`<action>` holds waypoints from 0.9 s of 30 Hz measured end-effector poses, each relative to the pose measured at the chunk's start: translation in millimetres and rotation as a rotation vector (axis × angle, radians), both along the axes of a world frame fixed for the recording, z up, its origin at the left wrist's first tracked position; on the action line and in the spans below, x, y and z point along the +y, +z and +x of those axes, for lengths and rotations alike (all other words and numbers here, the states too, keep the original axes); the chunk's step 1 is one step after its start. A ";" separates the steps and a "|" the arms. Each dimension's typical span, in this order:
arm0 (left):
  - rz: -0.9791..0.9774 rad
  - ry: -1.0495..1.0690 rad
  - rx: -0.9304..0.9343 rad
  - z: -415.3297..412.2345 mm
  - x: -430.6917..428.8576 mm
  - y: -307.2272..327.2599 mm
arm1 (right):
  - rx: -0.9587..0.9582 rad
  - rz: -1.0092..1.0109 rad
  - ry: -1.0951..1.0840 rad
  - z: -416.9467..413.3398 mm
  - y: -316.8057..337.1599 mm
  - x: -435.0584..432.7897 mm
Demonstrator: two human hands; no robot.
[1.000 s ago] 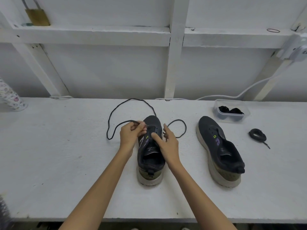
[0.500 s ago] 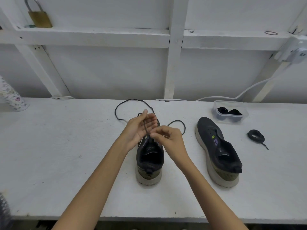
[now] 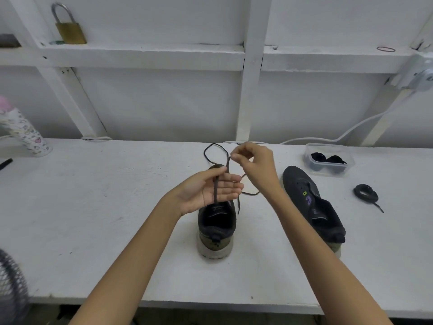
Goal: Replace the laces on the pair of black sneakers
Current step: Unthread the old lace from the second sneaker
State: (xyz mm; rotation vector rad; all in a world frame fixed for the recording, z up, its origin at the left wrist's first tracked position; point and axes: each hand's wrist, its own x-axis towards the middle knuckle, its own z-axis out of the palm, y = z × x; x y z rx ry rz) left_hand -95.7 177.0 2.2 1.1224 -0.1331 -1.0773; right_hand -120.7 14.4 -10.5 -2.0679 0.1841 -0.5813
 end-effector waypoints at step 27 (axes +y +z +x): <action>-0.111 0.027 -0.194 -16.7 -0.5 -7.3 | 0.021 0.157 0.427 0.5 -2.9 -16.9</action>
